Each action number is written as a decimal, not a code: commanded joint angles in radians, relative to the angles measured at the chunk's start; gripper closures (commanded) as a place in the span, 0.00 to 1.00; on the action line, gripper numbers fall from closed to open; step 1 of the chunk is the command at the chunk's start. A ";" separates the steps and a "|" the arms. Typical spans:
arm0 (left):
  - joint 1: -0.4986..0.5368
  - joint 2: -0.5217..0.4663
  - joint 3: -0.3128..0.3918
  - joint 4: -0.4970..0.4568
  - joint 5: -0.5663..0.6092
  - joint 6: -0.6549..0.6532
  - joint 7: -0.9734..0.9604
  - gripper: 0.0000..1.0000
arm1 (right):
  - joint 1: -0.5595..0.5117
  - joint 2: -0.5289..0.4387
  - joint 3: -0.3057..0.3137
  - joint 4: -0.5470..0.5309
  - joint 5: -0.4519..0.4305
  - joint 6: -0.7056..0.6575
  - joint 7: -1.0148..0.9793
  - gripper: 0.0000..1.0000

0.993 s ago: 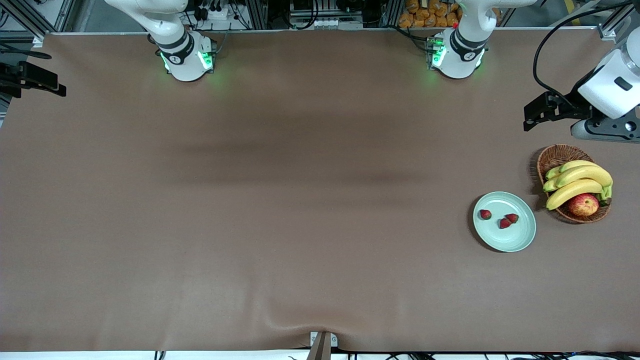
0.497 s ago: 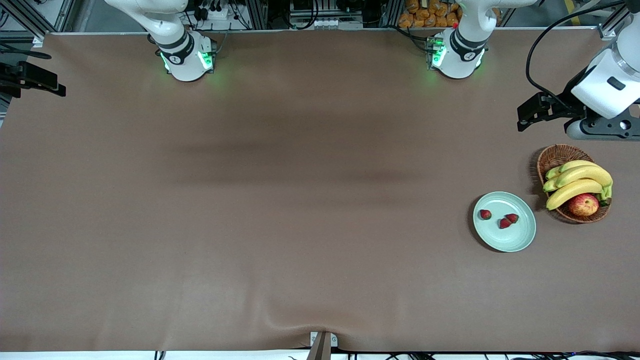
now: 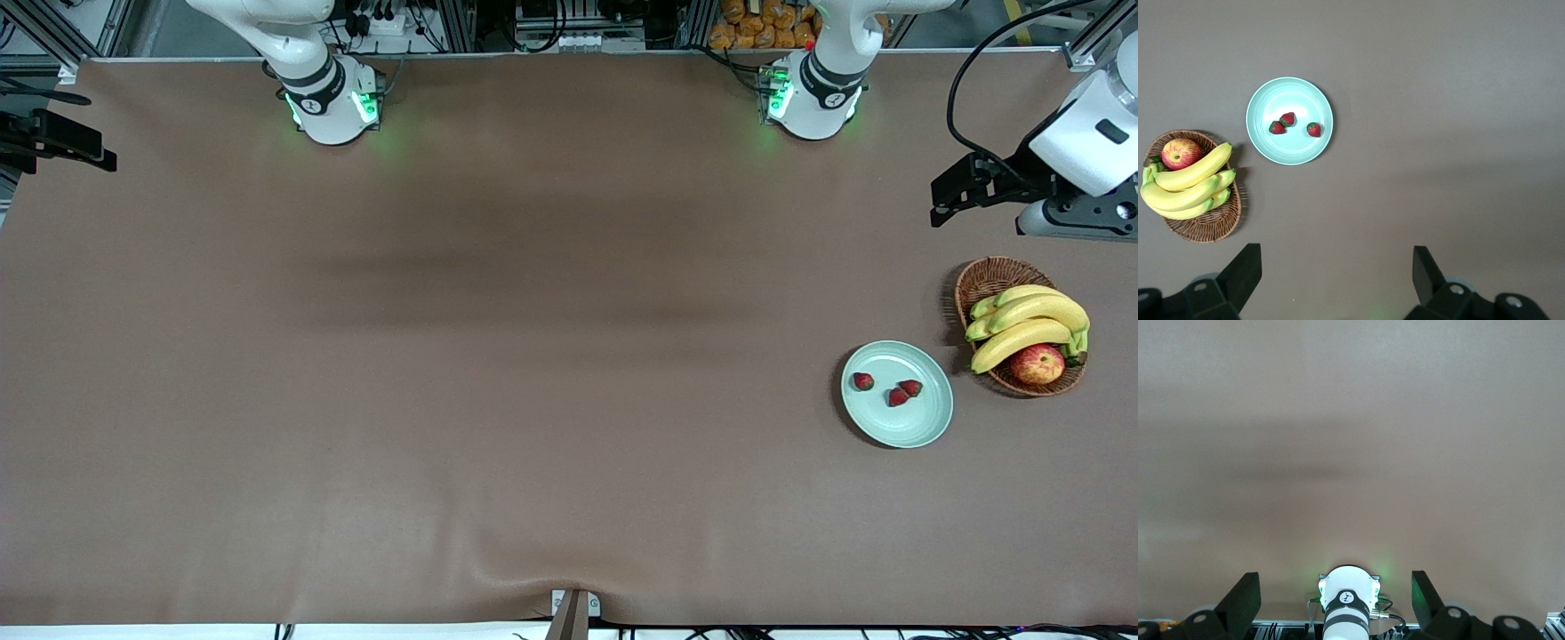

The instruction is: Collect all strawberries into plate

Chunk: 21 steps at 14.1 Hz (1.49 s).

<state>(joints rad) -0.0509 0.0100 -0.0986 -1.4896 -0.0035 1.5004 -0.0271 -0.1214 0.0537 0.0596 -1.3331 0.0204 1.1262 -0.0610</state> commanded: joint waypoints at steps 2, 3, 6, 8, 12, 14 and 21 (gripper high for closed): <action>0.003 -0.024 0.002 -0.005 -0.001 -0.006 0.039 0.00 | 0.000 -0.003 0.006 0.014 -0.011 -0.013 0.012 0.00; 0.003 -0.024 0.002 -0.005 -0.001 -0.006 0.062 0.00 | 0.000 -0.003 0.006 0.014 -0.011 -0.013 0.012 0.00; 0.003 -0.024 0.002 -0.005 -0.003 -0.006 0.070 0.00 | 0.000 -0.003 0.006 0.014 -0.011 -0.013 0.012 0.00; 0.003 -0.024 0.002 -0.005 -0.004 -0.008 0.055 0.00 | 0.000 -0.003 0.006 0.014 -0.011 -0.013 0.012 0.00; 0.003 -0.027 0.002 -0.006 -0.004 -0.008 0.036 0.00 | 0.000 -0.003 0.006 0.014 -0.011 -0.009 0.013 0.00; 0.005 -0.027 0.002 -0.006 -0.004 -0.009 0.036 0.00 | -0.001 -0.003 0.006 0.014 -0.011 -0.009 0.012 0.00; 0.003 -0.025 -0.001 -0.006 -0.004 -0.011 0.036 0.00 | -0.001 -0.003 0.005 0.014 -0.010 -0.005 0.007 0.00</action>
<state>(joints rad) -0.0501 0.0029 -0.0975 -1.4896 -0.0034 1.5003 0.0156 -0.1214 0.0537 0.0595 -1.3330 0.0203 1.1270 -0.0610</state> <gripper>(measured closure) 0.000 0.000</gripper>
